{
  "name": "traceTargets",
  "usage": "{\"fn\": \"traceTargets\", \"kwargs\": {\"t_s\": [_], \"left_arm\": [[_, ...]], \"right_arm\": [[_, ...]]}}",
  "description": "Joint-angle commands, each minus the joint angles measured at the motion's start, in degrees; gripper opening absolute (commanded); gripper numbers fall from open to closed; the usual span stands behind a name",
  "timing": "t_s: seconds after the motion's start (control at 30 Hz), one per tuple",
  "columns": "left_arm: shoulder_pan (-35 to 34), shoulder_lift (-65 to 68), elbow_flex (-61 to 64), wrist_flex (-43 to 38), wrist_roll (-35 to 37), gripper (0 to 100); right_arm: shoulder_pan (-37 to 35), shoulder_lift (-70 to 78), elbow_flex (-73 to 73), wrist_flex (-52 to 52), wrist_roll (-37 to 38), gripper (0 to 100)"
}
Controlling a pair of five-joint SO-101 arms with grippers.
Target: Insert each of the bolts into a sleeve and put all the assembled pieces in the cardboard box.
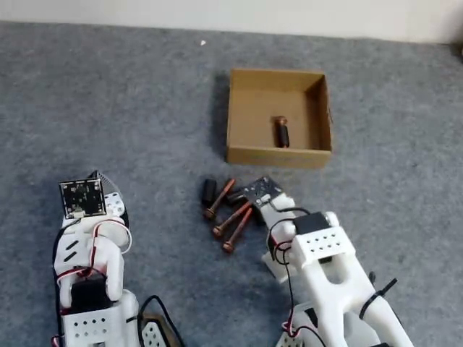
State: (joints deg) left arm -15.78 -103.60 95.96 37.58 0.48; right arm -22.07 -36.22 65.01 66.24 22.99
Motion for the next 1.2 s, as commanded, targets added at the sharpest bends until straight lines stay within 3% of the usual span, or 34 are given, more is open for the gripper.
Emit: {"fn": "traceTargets", "kwargs": {"t_s": [0.0, 0.1, 0.2, 0.5, 0.73, 0.87, 0.97, 1.17], "left_arm": [[-0.4, -0.57, 0.48, -1.58, -0.44, 1], [-0.4, -0.57, 0.48, -1.58, -0.44, 1], [-0.4, -0.57, 0.48, -1.58, -0.44, 1], [-0.4, -0.57, 0.48, -1.58, -0.44, 1], [-0.4, -0.57, 0.48, -1.58, -0.44, 1], [-0.4, -0.57, 0.48, -1.58, -0.44, 1], [-0.4, -0.57, 0.48, -1.58, -0.44, 1], [-0.4, -0.57, 0.48, -1.41, -0.44, 1]], "right_arm": [[0.66, -1.54, 0.04, -1.19, 0.44, 11.8], [0.66, -1.54, 0.04, -1.19, -0.53, 12.1], [0.57, -1.54, -0.22, -1.27, -6.24, 12.3], [-2.51, -1.54, 3.12, -10.42, -6.77, 12.0], [-2.24, 1.19, 5.67, -11.21, -6.68, 11.8], [-0.48, 4.79, 5.05, -10.68, -6.51, 0.6], [0.31, 3.91, 1.89, -6.9, -6.51, 0.6], [0.31, -5.49, -16.57, 11.47, -8.53, 0.4]]}}
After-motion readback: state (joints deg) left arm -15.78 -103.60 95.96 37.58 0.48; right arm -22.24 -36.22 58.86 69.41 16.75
